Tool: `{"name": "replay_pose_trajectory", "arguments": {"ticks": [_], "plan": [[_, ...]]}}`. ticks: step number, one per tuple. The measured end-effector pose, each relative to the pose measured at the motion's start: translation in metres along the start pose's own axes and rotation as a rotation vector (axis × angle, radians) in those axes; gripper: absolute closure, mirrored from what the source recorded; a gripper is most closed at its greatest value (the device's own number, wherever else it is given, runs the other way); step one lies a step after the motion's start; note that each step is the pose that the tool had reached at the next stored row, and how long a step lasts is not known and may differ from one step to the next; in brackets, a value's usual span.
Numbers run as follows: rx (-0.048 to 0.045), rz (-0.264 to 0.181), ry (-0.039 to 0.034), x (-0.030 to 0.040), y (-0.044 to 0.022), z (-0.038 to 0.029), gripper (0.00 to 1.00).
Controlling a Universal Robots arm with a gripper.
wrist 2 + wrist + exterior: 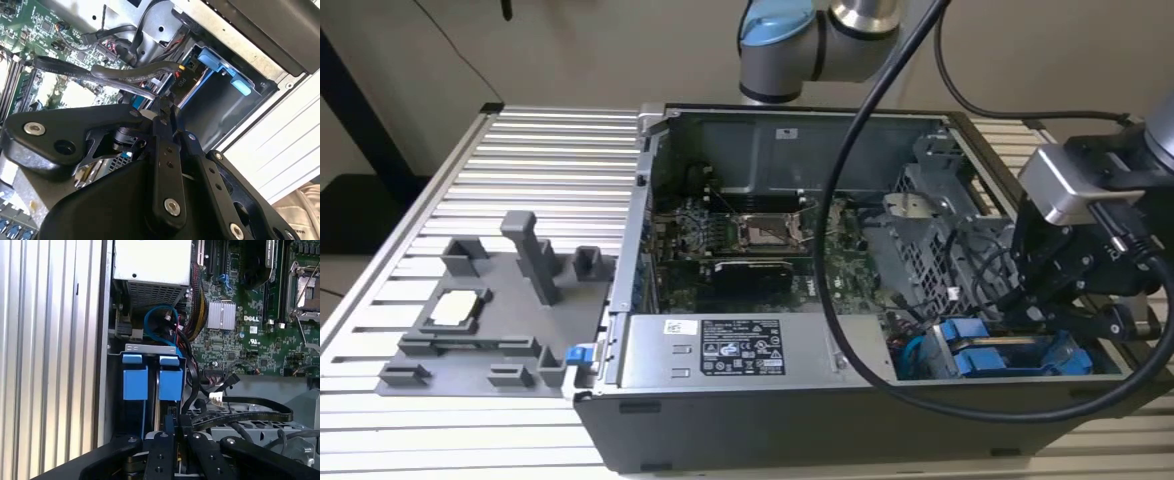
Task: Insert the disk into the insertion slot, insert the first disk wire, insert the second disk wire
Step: 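Insert the second disk wire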
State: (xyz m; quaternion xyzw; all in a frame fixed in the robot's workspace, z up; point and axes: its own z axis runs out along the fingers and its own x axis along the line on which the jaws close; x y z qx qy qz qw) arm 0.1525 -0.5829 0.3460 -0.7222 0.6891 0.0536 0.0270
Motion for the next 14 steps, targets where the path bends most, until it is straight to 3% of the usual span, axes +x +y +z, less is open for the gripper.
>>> {"name": "replay_pose_trajectory", "arguments": {"ticks": [14], "plan": [[0.0016,0.014,-0.0006,-0.0002,-0.0005,0.0037,0.84]]}}
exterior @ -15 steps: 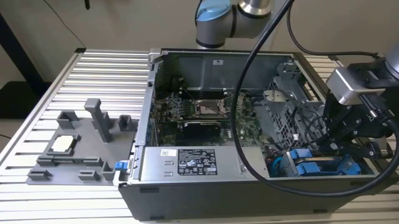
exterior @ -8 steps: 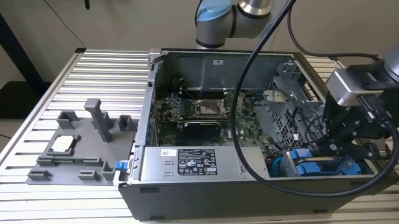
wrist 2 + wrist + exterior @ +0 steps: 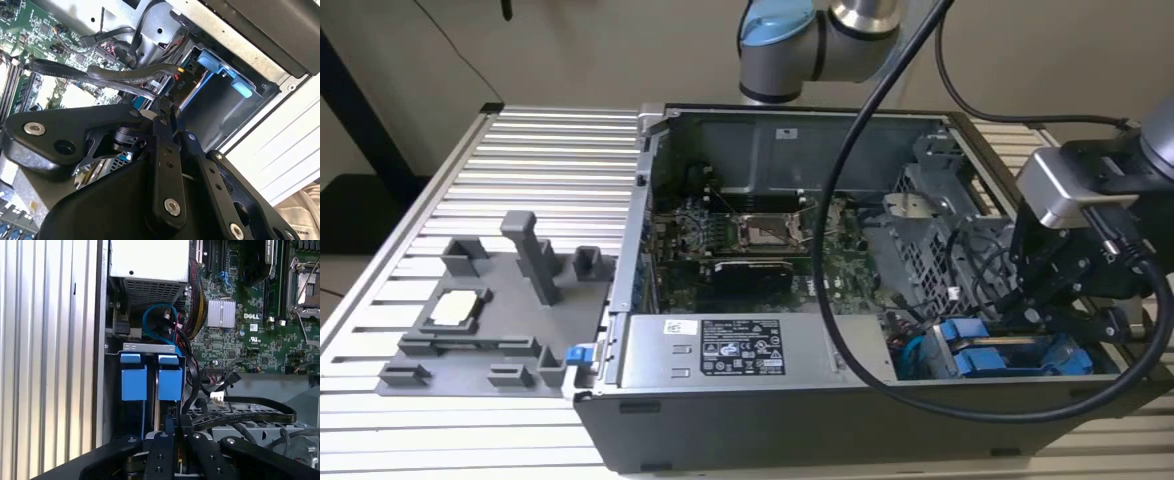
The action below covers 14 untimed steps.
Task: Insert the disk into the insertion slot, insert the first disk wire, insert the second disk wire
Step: 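Insert the second disk wire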
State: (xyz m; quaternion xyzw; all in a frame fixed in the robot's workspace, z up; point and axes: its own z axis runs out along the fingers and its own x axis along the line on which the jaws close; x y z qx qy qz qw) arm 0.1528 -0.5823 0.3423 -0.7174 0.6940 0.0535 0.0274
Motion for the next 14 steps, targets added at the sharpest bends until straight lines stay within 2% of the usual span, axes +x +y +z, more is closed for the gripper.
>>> {"name": "replay_pose_trajectory", "arguments": {"ticks": [14], "plan": [[-0.0001,0.000,-0.0001,0.0002,-0.0011,0.0042,0.84]]}}
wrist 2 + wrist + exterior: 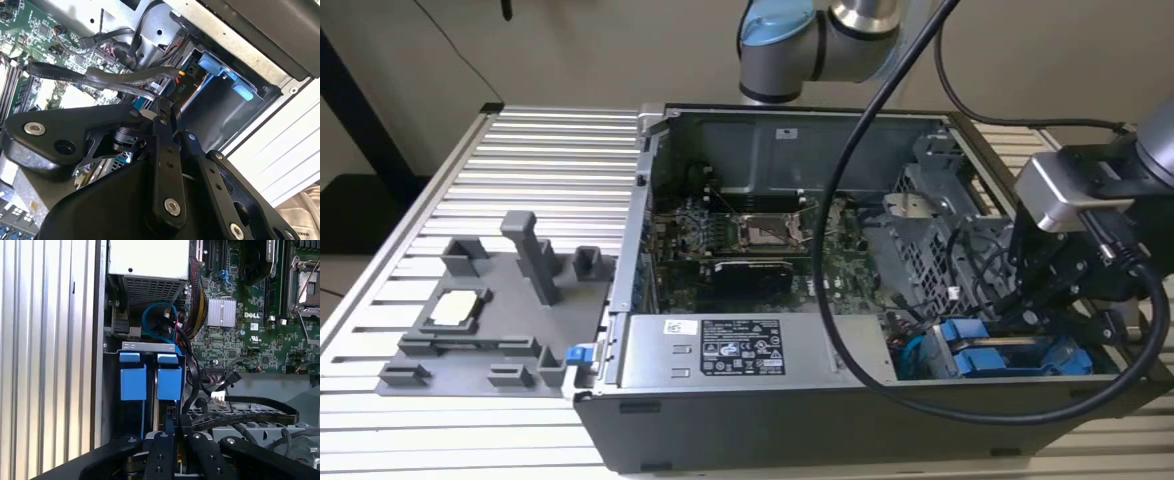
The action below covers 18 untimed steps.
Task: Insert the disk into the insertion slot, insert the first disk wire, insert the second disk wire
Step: 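Insert the second disk wire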
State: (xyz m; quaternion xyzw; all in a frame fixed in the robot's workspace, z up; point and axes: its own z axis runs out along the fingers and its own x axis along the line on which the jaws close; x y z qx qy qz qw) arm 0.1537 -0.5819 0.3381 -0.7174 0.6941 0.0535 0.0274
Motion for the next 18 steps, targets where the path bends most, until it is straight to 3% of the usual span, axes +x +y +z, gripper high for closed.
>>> {"name": "replay_pose_trajectory", "arguments": {"ticks": [11,12,18], "plan": [[0.0000,0.000,0.0002,0.0004,-0.0002,0.0030,0.82],[0.0000,0.000,0.0000,0.0002,-0.0002,0.0012,0.76],[-0.0007,0.000,0.0005,-0.0025,0.0007,-0.0218,0.76]]}}
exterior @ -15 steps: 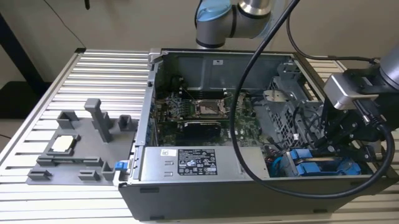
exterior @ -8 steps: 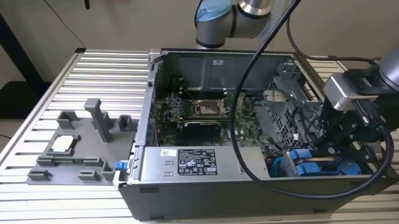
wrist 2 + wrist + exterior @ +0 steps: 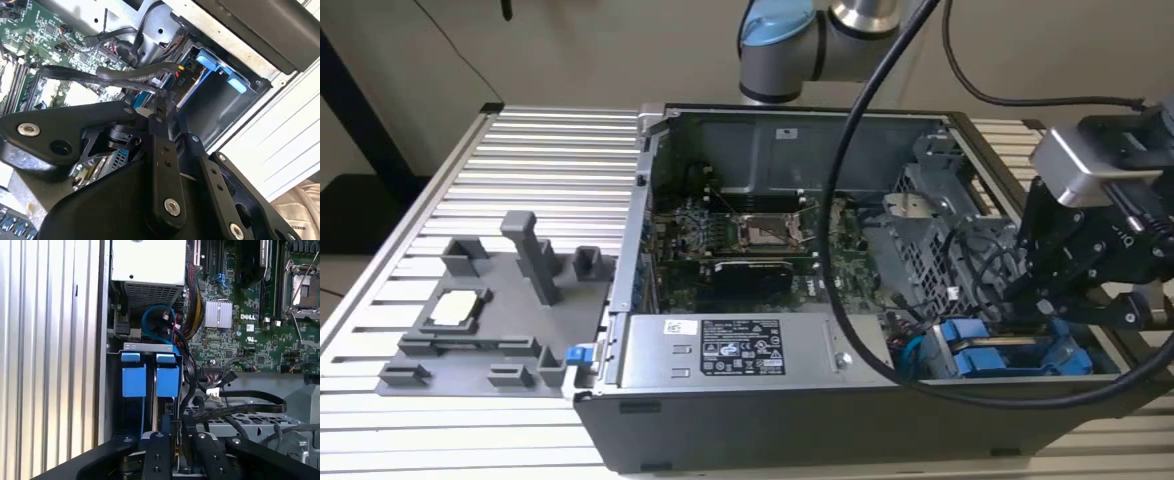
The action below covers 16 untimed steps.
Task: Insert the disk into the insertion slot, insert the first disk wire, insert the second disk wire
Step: 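Insert the second disk wire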
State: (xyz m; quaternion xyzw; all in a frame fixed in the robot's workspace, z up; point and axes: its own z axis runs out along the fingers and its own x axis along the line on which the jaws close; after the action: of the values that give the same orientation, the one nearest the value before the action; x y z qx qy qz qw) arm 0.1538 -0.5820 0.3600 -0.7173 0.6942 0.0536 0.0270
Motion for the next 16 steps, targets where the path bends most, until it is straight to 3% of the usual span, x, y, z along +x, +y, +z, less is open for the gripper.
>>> {"name": "replay_pose_trajectory", "arguments": {"ticks": [11,12,14,15,16], "plan": [[0.0024,0.000,0.0005,-0.0039,0.0014,-0.0332,0.76],[0.0057,0.000,0.0049,-0.0040,0.0016,-0.0335,0.76],[0.0166,-0.001,0.0315,-0.0048,0.0022,-0.0336,0.76],[0.0205,-0.001,0.0376,-0.0056,0.0023,-0.0335,0.76],[0.0246,-0.001,0.0380,-0.0063,0.0024,-0.0334,0.76]]}}
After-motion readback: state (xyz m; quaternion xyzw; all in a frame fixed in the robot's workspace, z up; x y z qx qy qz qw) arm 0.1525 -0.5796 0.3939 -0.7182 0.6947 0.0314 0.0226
